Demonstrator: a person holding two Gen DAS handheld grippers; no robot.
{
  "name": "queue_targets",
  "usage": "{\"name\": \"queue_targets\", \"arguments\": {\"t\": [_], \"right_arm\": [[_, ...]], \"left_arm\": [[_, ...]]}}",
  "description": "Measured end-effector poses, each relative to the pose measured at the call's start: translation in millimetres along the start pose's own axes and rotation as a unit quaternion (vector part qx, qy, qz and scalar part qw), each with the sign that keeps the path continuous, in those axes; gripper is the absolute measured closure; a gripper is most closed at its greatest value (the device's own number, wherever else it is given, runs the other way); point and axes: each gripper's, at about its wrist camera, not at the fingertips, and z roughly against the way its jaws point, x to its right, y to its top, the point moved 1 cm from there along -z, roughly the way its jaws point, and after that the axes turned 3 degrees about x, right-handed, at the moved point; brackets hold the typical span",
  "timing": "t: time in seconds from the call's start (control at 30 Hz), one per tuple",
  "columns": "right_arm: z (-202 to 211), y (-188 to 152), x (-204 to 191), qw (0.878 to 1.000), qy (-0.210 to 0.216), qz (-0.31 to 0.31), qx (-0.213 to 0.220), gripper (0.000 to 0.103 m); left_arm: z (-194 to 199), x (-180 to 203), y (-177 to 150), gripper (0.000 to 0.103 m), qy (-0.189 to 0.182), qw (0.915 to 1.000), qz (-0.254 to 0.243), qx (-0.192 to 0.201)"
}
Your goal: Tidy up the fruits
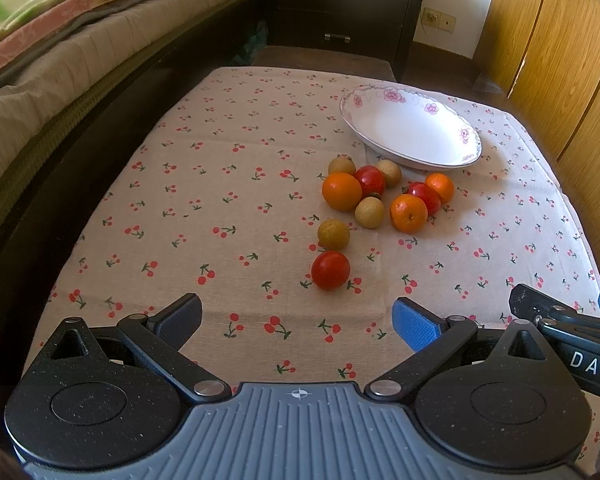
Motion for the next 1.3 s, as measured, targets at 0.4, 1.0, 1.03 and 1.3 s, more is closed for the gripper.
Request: {"name": "queue_targets", "arguments": {"t": [0.4,1.0,1.03,1.3], "right_arm": [[-0.6,0.4,-0.4,1.000,0.001,0.000,-0.002,0.000],[-1.7,-0.3,-0.9,1.000,0.004,-0.002,-0.005,0.000],[-1.8,-0.4,-1.1,1.000,0.004,-0.002,-0.006,0.000],[-4.2,-1.0,-2.1,1.000,0.010,-0.002,-0.012,0.000]], "left_arm": [[0.1,0.9,0.5,0.001,0.002,1.0000,-0.002,-0.001],[0.1,2.7,-0.8,0.002,0.004,1.0000,-0.004,-0.003],[0.1,2.7,-0.8,0.002,0.004,1.0000,-0.004,-0.003],[-1.9,0.3,-4.2,0.004,-0.009,1.0000,-0.003,-0.002]]}}
